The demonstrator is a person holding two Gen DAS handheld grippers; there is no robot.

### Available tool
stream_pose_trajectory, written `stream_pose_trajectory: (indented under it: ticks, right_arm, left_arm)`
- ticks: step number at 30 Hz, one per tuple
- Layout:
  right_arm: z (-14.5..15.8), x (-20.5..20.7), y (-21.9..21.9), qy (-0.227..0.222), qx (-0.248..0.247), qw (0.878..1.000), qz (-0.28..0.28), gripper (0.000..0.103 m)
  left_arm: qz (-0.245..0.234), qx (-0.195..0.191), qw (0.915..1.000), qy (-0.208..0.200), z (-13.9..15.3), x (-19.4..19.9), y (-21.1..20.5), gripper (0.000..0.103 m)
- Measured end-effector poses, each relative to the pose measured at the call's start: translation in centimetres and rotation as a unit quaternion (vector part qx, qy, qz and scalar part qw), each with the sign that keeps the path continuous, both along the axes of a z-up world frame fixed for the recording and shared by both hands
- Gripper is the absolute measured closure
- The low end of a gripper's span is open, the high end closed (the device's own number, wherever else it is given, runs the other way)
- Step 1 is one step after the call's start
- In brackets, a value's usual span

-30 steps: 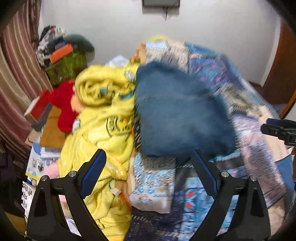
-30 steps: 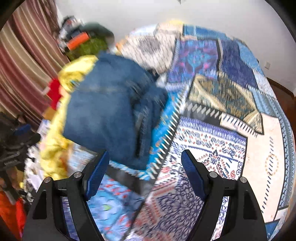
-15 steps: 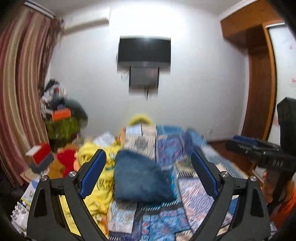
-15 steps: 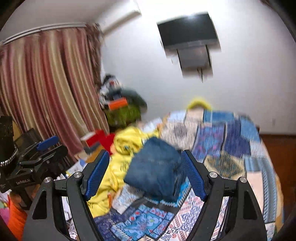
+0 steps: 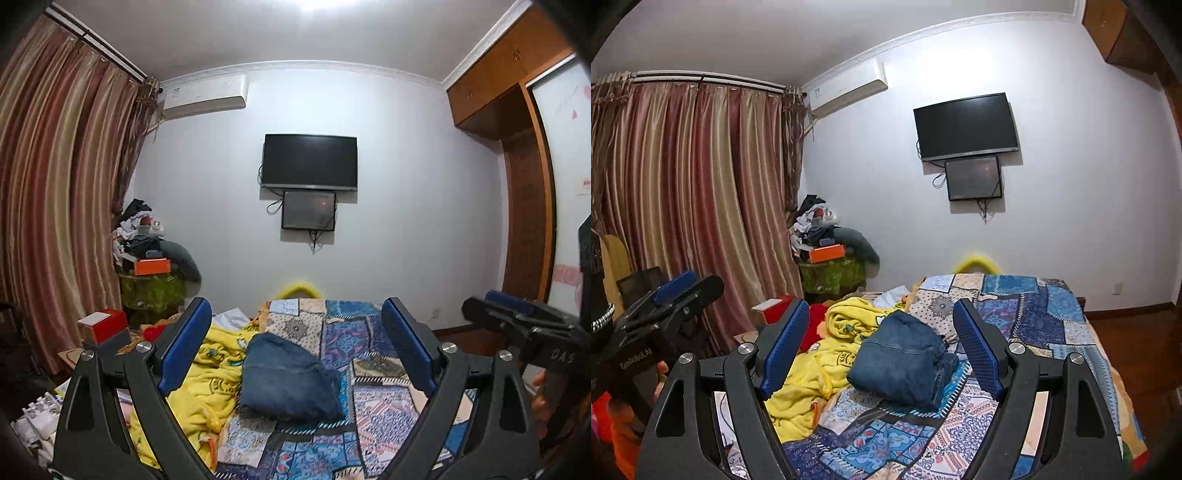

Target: Fold large clothes

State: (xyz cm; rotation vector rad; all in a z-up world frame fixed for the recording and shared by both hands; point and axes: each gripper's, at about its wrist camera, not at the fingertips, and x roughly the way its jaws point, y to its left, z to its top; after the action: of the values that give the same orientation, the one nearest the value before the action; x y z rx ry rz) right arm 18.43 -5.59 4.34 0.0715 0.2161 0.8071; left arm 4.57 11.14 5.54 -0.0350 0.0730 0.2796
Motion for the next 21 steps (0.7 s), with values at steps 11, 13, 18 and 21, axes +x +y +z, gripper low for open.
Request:
stream_pose_trajectory:
  ticks: [11, 13, 18, 21]
  right_arm:
    - [0.40, -0.77, -0.60, -0.022, -0.003, 0.999, -0.042, 0.000]
    - [0.21, -0.78, -0.68, -0.017, -0.004, 0.999, -0.045, 0.000]
    - [-0.26, -0.87, -0.93, -0.013, -0.005, 0.999, -0.049, 0.000]
    - [-0.46, -0.92, -1.15, -0.012, -0.005, 0.999, -0.051, 0.000]
  left_arm:
    - [0.008, -0.003, 0.9998, 0.019, -0.89, -0.29, -1.14, 0.000]
    - [0.004, -0.009, 0.9998, 0.019, -0.95, -0.54, -1.13, 0.000]
    - [0.003, -0.015, 0.9997, 0.019, -0.99, -0.57, -0.93, 0.000]
    - [-0.001, -0.019, 0.9996, 0.020, -1.01, -0.60, -0.87, 0.000]
